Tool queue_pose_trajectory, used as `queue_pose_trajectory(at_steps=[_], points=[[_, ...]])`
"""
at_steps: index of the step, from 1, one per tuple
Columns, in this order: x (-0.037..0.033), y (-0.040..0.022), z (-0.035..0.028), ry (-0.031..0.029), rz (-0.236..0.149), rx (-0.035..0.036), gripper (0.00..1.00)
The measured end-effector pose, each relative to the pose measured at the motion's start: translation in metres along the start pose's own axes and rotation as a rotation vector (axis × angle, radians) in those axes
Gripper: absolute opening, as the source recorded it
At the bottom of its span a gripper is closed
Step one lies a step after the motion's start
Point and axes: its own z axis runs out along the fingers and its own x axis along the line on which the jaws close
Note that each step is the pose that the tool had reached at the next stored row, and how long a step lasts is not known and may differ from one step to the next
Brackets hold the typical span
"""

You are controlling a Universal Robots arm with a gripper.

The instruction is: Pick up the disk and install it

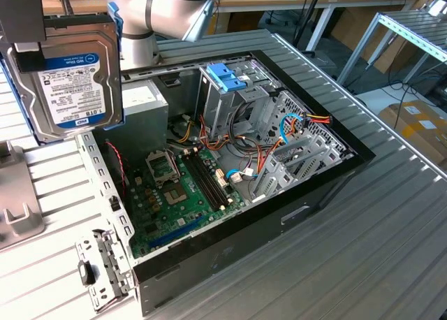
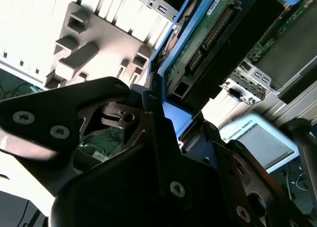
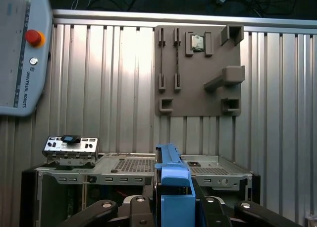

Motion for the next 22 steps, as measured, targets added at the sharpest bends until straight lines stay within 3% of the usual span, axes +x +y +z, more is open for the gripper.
queue_pose_trajectory(at_steps=[22], points=[[0.0067,-0.0094,0.0006,0.0,0.0,0.0,0.37]])
